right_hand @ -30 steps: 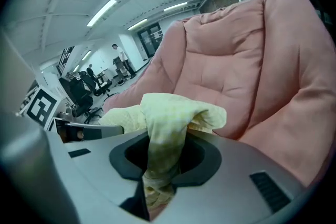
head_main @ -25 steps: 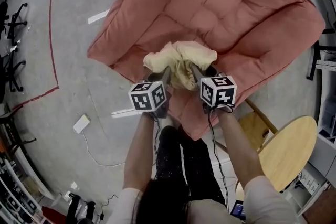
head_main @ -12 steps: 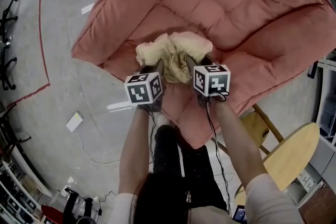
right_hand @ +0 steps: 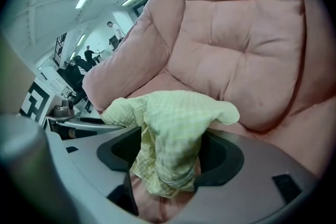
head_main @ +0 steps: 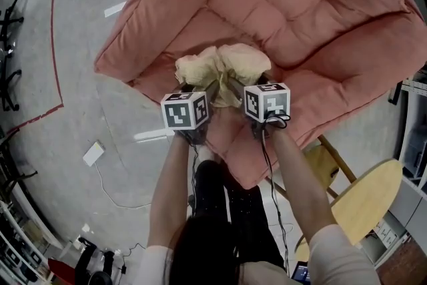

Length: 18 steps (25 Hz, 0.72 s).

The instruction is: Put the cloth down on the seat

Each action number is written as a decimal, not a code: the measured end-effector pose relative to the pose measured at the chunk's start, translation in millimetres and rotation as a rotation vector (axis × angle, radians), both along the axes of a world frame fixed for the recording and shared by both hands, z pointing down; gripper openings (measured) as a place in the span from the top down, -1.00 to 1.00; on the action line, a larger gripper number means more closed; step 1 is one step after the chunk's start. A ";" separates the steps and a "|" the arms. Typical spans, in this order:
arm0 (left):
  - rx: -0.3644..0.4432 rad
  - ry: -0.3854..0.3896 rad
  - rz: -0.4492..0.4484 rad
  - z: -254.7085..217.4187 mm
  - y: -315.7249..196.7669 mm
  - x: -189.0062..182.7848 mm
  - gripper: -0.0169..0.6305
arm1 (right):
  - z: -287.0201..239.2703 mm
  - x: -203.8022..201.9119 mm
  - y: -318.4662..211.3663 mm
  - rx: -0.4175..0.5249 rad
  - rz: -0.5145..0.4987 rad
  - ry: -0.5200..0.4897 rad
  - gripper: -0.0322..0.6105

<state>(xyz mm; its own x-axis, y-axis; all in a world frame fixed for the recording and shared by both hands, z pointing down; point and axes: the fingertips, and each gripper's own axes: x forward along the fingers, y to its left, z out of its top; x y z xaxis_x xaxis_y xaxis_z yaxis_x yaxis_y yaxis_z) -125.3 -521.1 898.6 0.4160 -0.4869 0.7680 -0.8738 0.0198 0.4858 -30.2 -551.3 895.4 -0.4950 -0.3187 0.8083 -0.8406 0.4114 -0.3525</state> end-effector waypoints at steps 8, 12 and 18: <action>0.047 -0.031 -0.086 -45.8 28.6 -21.4 -0.07 | -53.6 13.6 18.3 0.009 0.051 0.045 -0.18; 0.118 -0.008 -0.071 -90.9 38.4 -23.0 -0.07 | -96.2 19.7 31.2 0.068 0.052 0.021 -0.18; 0.258 0.014 -0.044 -179.3 53.6 -22.7 -0.07 | -182.8 13.5 47.6 0.203 0.053 -0.034 -0.18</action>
